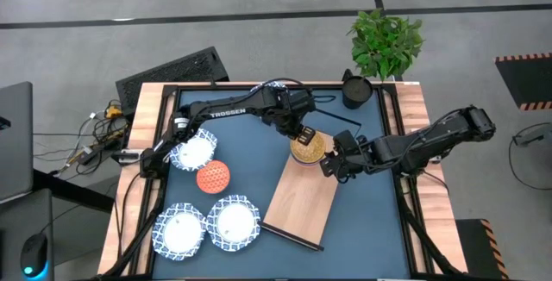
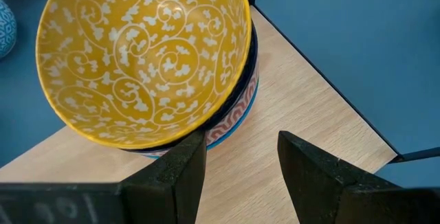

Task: Place and stack bowls onto a shelf
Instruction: Stack the yellow patterned bowl into the dark blue striped bowl

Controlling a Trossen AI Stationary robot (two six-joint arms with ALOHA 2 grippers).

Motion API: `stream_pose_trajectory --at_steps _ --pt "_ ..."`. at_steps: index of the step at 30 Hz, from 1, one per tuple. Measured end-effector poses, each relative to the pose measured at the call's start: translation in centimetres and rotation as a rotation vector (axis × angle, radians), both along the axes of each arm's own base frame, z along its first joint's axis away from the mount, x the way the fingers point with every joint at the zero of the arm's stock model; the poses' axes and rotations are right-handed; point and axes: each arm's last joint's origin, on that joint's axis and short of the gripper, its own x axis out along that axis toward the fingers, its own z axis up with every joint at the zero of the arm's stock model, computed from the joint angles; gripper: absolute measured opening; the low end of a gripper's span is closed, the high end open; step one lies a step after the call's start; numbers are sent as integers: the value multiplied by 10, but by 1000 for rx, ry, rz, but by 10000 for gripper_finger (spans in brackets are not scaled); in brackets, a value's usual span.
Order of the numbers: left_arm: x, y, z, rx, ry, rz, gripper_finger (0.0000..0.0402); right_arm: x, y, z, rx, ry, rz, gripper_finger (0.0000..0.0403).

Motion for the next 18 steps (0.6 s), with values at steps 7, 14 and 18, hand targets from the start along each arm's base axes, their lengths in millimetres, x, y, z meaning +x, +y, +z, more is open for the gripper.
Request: stream_pose_trajectory --at_steps 7,14,18 --pt "0 -1 9 -4 -29 -33 80 1 0 0 1 -7 0 207" --pt "-3 -2 7 -31 -6 -32 149 1 0 1 -3 -11 -4 207" --pt "-3 -2 6 -39 2 -26 156 1 0 1 -3 -16 -4 207"
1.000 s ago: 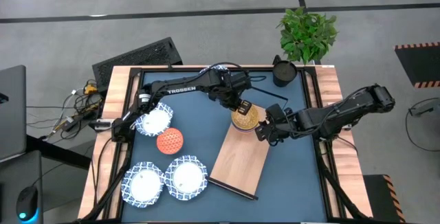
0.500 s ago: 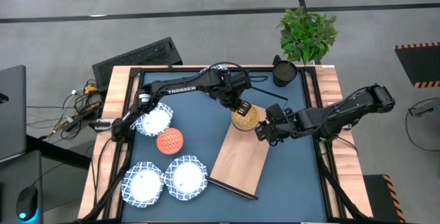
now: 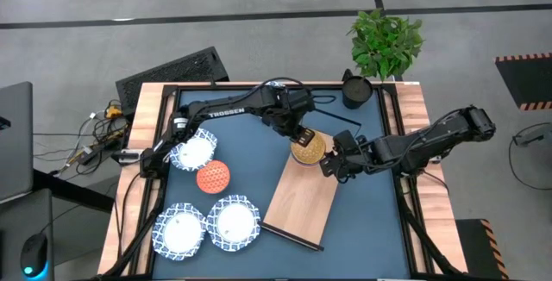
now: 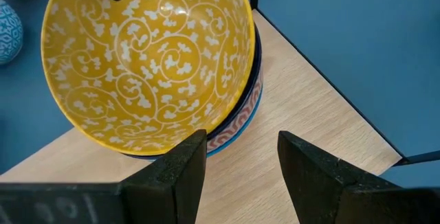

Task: Place and stack bowls onto a shelf
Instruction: Stack the yellow patterned bowl into the dark blue striped bowl

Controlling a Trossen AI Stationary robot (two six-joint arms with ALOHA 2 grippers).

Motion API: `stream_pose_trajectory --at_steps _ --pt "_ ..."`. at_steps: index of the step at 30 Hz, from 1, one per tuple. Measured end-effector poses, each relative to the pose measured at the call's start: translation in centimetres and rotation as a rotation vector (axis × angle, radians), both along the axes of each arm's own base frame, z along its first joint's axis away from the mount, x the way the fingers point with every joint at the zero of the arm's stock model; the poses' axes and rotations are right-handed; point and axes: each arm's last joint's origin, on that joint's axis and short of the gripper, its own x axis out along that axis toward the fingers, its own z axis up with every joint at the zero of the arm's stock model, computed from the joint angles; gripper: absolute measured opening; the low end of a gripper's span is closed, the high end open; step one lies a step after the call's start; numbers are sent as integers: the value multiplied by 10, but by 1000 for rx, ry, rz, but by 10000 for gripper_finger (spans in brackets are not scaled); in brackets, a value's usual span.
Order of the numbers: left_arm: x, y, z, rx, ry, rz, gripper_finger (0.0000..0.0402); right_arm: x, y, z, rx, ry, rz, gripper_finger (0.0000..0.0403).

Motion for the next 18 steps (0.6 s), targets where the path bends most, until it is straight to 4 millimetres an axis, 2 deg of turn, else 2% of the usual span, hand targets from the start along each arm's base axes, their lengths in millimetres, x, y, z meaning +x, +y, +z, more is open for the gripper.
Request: stream_pose_trajectory --at_steps 4,11,18 --pt "0 1 -1 14 2 8 143 0 0 0 2 0 0 207" --pt "-1 1 -2 18 20 -3 94 -1 4 0 10 -7 11 207" --pt "-11 5 13 87 14 20 76 -1 6 0 17 -12 10 207"
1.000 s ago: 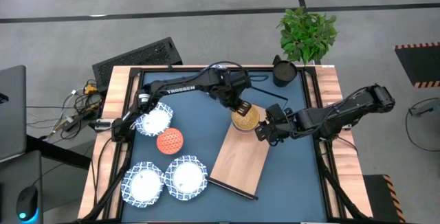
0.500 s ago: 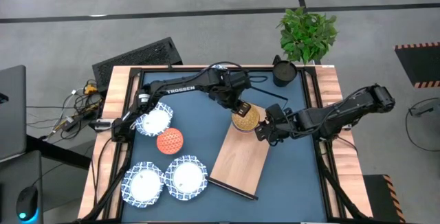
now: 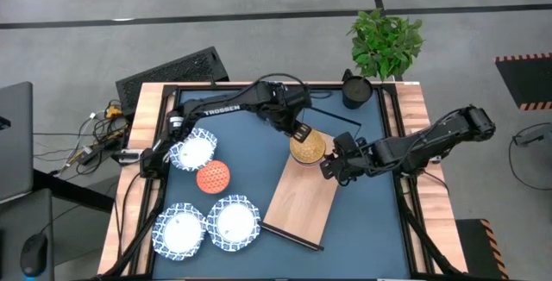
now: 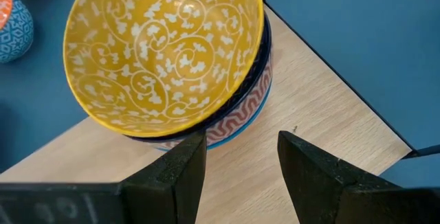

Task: Place and stack bowls onto a shelf
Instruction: Stack the yellow patterned bowl into the dark blue striped bowl, then adjust the stacked bowls on the shelf

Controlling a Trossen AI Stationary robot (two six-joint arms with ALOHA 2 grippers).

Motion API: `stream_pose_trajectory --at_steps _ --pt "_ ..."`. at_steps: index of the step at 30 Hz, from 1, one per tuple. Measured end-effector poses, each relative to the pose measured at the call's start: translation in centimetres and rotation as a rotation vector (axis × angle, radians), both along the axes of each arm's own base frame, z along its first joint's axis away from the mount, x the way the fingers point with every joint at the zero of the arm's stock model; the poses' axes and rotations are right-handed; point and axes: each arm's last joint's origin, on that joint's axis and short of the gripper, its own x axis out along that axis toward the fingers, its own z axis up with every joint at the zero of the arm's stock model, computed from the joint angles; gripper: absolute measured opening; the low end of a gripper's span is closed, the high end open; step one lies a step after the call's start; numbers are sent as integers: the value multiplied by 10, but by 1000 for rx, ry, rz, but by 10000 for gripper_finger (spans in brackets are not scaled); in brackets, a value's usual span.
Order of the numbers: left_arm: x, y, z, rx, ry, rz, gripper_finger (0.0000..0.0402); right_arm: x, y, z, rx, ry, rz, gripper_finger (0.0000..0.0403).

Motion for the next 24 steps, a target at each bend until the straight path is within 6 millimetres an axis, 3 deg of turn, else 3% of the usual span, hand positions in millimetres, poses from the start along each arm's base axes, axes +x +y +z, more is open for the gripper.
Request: stream_pose_trajectory --at_steps 8,15,24 --pt "-3 -3 0 11 26 -124 68 0 1 0 1 -4 -3 207" --pt "-4 -4 20 82 -83 -208 7 -1 1 0 -8 -12 -21 207" --pt "1 -2 23 116 -157 -342 0 0 0 0 -3 -20 -32 207"
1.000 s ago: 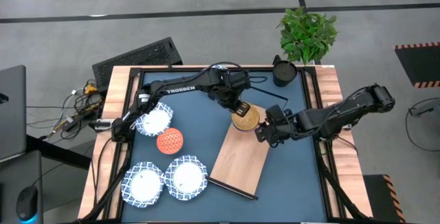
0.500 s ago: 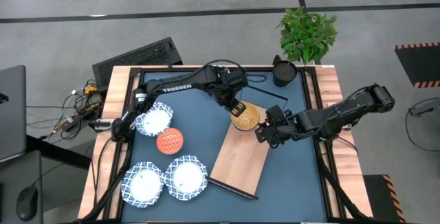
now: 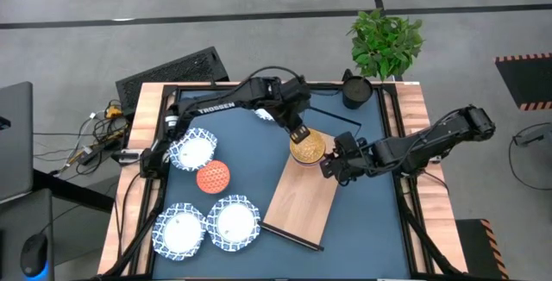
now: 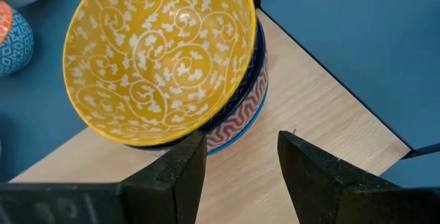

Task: Place and stack bowls onto a shelf
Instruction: Adjust the stacked bowls on the shelf

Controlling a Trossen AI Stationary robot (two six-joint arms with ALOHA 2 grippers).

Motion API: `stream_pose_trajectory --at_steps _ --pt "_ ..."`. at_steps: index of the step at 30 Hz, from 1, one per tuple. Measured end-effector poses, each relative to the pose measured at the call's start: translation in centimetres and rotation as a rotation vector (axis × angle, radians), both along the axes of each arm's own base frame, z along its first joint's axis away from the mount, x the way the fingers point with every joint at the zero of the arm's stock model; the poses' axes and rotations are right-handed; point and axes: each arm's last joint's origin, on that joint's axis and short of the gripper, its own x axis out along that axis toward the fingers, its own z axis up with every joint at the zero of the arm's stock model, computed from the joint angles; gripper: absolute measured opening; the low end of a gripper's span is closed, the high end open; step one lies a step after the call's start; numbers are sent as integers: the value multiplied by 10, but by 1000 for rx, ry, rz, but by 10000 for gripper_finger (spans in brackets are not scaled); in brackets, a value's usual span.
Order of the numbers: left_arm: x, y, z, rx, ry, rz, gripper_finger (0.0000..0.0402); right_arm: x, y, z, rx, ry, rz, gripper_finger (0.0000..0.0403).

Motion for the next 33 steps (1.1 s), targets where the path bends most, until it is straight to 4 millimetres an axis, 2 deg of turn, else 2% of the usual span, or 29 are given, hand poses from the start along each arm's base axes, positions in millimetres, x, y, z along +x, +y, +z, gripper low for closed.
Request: stream_pose_trajectory --at_steps 21,29,33 --pt "6 6 -5 54 -20 -28 0 -1 3 0 4 -2 -3 207" --pt "17 6 -36 32 -60 -48 0 -2 3 0 4 3 0 207" --pt "16 4 -27 61 -114 -61 0 -2 3 -1 3 6 0 207"
